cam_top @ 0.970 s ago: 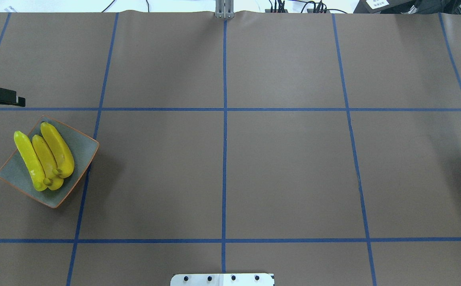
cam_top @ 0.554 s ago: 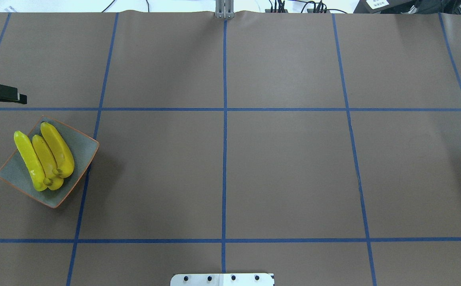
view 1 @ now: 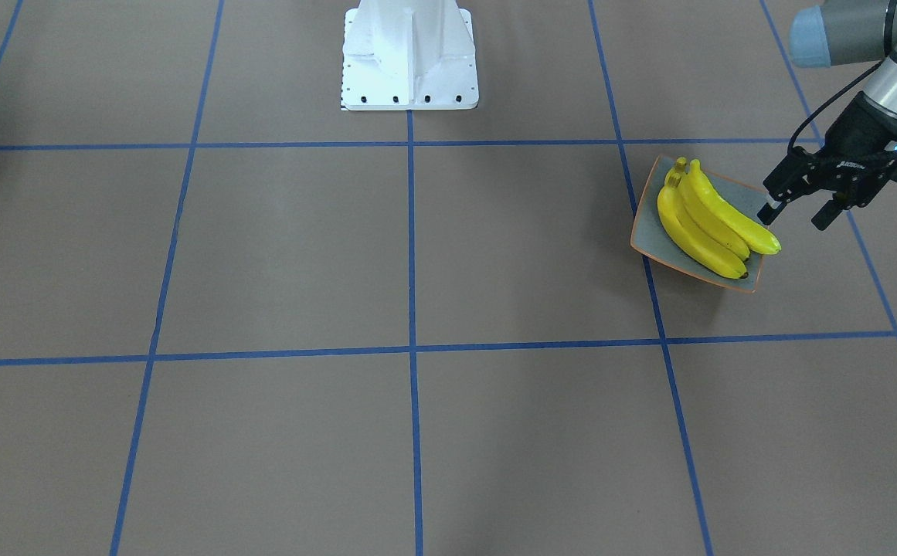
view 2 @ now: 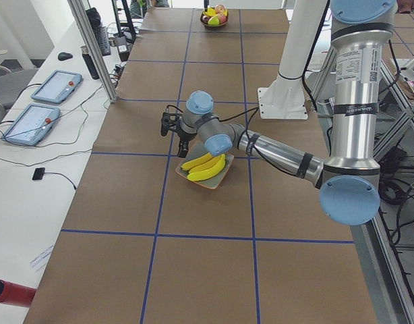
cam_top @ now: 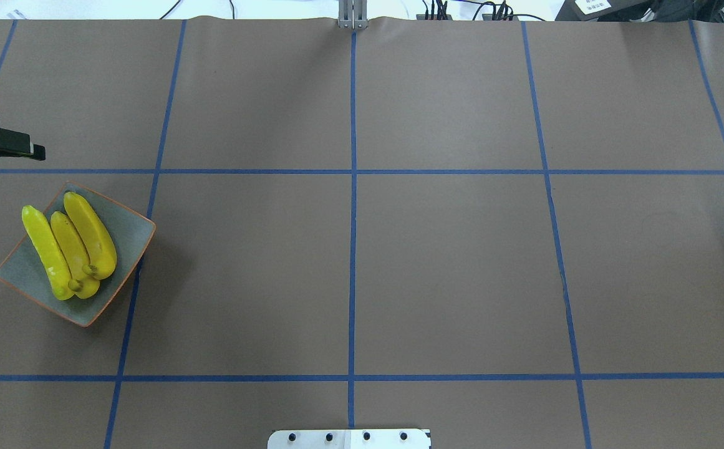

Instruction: Transfer all bananas from basket to plate

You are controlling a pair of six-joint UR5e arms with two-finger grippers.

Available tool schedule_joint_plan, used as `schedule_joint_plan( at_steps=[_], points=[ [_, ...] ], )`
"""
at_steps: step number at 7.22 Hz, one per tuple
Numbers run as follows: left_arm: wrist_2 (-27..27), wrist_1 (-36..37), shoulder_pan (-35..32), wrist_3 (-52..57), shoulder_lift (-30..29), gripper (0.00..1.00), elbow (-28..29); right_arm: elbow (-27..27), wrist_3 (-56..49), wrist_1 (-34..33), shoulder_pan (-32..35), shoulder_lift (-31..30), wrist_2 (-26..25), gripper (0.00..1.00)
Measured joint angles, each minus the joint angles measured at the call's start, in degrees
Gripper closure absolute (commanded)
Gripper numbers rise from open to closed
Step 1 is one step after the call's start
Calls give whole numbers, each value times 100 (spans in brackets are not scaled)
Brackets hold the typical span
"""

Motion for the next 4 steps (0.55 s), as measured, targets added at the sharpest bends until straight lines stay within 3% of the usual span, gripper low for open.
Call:
schedule_joint_plan(
  at_steps=[4],
  points=[
    [3, -7, 6, -92, -42, 1, 2, -332, -451, -4, 46, -147, -96, 25]
  ],
)
